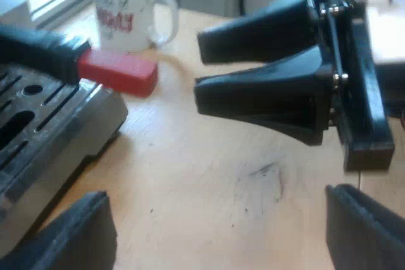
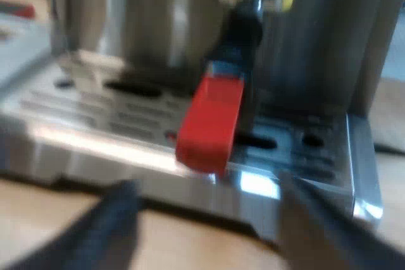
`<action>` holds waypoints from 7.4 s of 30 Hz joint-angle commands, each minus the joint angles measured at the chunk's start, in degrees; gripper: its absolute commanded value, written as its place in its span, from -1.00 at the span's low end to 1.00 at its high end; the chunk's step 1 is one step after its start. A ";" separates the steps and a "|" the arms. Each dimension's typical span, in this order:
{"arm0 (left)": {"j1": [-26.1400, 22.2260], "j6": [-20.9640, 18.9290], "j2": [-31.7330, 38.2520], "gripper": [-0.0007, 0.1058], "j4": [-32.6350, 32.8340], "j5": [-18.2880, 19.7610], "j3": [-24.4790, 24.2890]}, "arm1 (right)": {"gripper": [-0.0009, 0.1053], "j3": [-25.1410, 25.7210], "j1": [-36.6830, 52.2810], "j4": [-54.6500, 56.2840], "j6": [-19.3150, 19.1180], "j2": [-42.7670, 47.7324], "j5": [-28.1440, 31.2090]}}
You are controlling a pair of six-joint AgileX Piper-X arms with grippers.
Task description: Grind coffee beans and then tamp
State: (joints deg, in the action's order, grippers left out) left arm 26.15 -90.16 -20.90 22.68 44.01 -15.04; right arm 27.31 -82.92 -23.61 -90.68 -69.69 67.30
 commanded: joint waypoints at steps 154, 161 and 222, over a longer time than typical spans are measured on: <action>0.41 2.22 -3.45 0.49 25.70 -11.27 -15.08 | -0.98 1.93 3.65 39.42 6.30 12.27 -38.20; 4.13 2.22 -12.03 0.49 19.19 -11.76 -14.15 | -0.98 -2.56 6.17 34.25 5.51 10.50 -41.98; 4.36 -5.45 -11.54 0.49 25.26 -29.18 -14.78 | 0.57 8.67 6.17 44.00 -2.92 16.75 -42.26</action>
State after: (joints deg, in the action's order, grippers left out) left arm 30.16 -93.78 -32.74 47.64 15.54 -29.01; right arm 35.39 -76.78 22.74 -91.50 -53.53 25.03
